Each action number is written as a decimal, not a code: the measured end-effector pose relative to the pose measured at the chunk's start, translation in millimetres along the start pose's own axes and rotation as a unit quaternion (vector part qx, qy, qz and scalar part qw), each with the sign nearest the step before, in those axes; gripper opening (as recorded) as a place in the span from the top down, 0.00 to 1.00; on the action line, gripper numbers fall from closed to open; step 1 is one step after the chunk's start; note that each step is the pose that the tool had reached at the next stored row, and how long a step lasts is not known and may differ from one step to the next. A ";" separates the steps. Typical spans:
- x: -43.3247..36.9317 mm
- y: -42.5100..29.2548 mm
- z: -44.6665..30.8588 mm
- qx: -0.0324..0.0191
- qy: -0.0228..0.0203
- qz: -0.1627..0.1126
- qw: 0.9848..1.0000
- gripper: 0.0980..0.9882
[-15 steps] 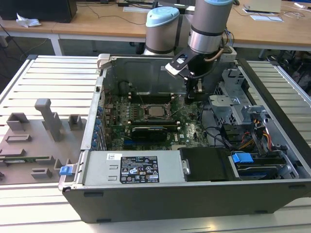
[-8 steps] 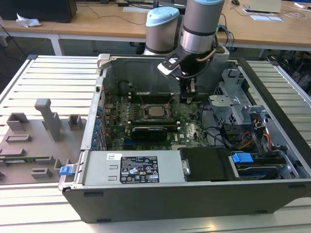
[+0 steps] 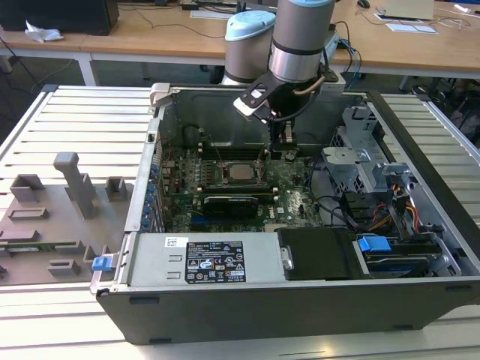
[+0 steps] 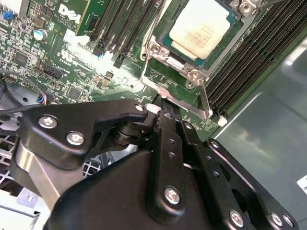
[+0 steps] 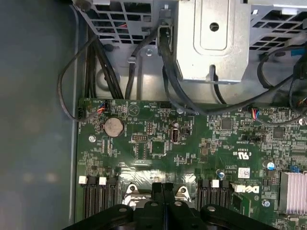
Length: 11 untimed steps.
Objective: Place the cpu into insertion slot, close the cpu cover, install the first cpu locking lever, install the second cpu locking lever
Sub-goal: 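Close the cpu cover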
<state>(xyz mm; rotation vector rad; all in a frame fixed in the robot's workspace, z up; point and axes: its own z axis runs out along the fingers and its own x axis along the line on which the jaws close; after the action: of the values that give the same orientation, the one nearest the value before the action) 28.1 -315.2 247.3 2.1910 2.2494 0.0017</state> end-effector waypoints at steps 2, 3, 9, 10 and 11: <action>0.1 -2.8 0.2 0.000 0.000 0.000 1.000 0.99; 0.1 -3.4 0.2 0.000 0.000 0.000 1.000 0.99; 0.2 -8.6 0.5 0.000 0.000 0.000 1.000 0.99; 0.2 -9.3 0.6 0.000 0.000 0.000 1.000 0.99; 0.3 -10.0 0.6 0.000 0.000 0.000 1.000 0.99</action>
<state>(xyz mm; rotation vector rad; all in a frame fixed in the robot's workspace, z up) 18.1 -315.2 246.7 2.1911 2.2494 0.0017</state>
